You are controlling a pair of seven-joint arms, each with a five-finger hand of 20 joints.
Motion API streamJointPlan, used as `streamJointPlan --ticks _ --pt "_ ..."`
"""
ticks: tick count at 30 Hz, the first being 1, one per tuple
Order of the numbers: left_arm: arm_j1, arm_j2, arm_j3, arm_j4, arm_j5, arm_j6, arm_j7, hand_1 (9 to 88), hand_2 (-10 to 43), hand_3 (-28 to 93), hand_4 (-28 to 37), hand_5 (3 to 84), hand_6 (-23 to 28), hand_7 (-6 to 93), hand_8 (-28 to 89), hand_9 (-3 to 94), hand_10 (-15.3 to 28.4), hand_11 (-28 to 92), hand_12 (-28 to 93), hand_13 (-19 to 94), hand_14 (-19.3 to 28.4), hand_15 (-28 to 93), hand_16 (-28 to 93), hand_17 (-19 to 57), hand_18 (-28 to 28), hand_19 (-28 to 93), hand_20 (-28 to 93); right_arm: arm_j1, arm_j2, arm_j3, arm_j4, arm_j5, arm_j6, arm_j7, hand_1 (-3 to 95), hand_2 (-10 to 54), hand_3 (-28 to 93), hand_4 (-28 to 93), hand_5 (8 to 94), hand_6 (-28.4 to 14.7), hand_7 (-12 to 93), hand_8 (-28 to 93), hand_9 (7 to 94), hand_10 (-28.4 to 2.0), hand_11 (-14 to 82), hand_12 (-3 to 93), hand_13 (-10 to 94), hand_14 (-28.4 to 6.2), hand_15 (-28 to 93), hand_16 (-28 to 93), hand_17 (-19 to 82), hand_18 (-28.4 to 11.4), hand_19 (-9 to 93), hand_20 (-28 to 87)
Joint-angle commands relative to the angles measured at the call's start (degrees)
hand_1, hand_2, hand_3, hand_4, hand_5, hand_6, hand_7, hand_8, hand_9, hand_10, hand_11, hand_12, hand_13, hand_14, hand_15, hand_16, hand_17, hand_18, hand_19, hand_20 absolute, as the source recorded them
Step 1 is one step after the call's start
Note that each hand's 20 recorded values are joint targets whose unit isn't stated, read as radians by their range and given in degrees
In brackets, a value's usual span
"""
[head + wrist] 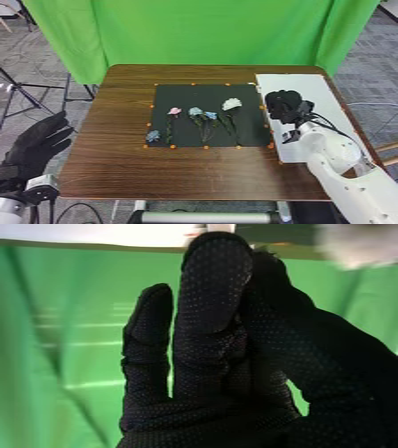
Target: Arrange flowers
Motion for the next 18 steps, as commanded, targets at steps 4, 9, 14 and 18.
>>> streamJointPlan --ticks 4,9,14,18 --pt "-0.28 -0.16 0.39 0.06 0.15 -0.37 -0.63 24.0 -0.8 71 -28.2 26.3 2.5 23.9 -12 21.3 10.1 18 17 17 12.3 24 5 -10.3 18.1 39 10 0.32 -4.96 -7.32 2.47 -3.9 5.19 -0.31 51.5 -9.5 87 -26 58.1 2.4 65 6 69.6 -7.0 38.8 50.9 84 2.3 36 42 33 -14.5 74 38" --pt "-0.17 -0.26 0.23 0.04 0.14 -0.3 -0.77 24.0 -0.8 71 -28.2 26.2 2.4 23.9 -12 21.3 10.1 18 17 17 12.3 24 5 -10.4 18.1 39 10 -0.64 -5.13 -6.69 2.4 -5.23 5.74 -0.49 51.4 -9.5 87 -26 57.5 2.6 65 6 69.7 -6.5 37.3 50.2 83 2.7 38 42 32 -14.5 73 39" --pt "0.13 -0.36 0.12 -0.07 0.12 -0.24 -0.71 23.9 -0.9 72 -28.2 26.2 2.4 23.8 -12 21.3 10.1 18 17 17 12.3 24 5 -10.3 18.2 39 10 -1.92 -4.94 -5.51 1.36 -4.72 4.96 -1.2 48.5 -9.5 87 -27 55.8 2.5 64 5 68.9 -6.2 35.8 50.3 81 2.5 39 42 30 -14.7 73 40" --pt "-0.03 -0.3 0.02 -0.04 0.11 -0.36 -0.8 24.0 -0.8 72 -28.2 26.3 2.4 23.8 -12 21.4 10.1 18 17 17 12.3 24 5 -10.3 18.2 39 10 -2.74 -4.71 -4.43 0.2 -5.44 2.84 -2.14 43.5 -9.5 85 -28 52.9 1.7 62 3 67.7 -6.2 35.0 49.8 77 1.5 41 39 27 -15.4 71 42"
